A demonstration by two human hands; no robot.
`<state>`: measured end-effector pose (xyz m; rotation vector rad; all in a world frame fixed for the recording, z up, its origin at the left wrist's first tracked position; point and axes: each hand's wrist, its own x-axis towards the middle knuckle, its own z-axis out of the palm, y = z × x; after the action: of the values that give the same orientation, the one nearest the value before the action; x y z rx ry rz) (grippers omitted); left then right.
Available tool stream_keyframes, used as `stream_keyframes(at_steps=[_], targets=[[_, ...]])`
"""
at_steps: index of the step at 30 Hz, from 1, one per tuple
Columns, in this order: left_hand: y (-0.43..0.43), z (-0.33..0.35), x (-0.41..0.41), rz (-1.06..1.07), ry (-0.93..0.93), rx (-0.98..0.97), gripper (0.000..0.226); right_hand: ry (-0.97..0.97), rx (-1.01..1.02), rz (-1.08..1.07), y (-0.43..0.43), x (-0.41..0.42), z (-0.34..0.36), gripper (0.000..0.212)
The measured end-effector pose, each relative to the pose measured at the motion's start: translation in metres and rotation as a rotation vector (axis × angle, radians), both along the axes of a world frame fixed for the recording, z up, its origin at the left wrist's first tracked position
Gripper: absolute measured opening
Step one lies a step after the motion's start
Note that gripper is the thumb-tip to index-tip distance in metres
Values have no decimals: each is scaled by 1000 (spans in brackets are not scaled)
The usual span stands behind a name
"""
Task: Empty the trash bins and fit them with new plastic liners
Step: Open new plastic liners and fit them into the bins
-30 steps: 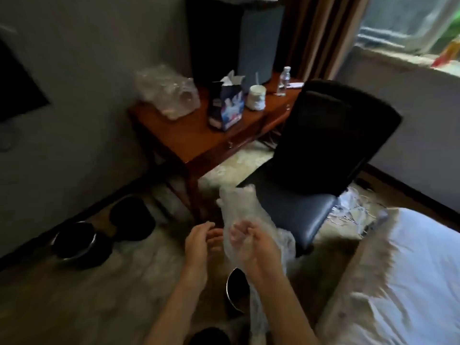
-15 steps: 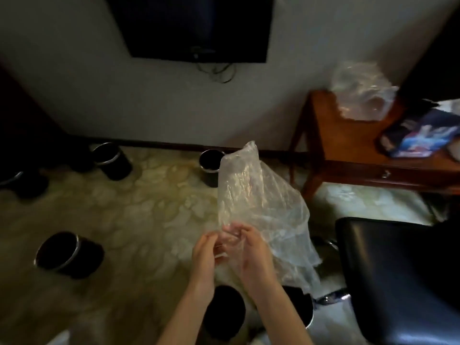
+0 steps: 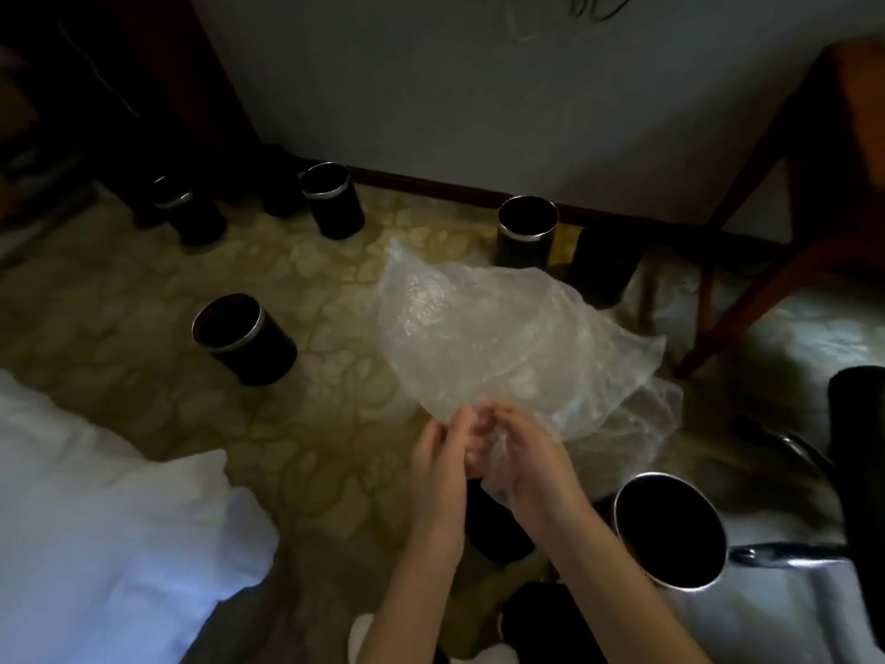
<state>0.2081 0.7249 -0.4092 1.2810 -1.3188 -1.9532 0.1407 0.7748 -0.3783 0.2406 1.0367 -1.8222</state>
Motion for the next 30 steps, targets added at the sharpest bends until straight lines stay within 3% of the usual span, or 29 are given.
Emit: stream_keyframes(at_steps=[7, 13, 20, 27, 30], targets=[[92, -89, 46, 173, 110, -191, 15, 458, -157, 261, 114, 39, -115, 27], [198, -91, 82, 268, 118, -269, 13, 442, -287, 201, 211, 62, -139, 34], [225, -72, 108, 272, 74, -473, 15, 587, -237, 71, 249, 90, -112, 25], [233, -63, 92, 209, 127, -585, 15, 494, -226, 51, 275, 72, -110, 57], [232, -63, 82, 150, 132, -637, 15, 478, -269, 94, 281, 63, -108, 40]])
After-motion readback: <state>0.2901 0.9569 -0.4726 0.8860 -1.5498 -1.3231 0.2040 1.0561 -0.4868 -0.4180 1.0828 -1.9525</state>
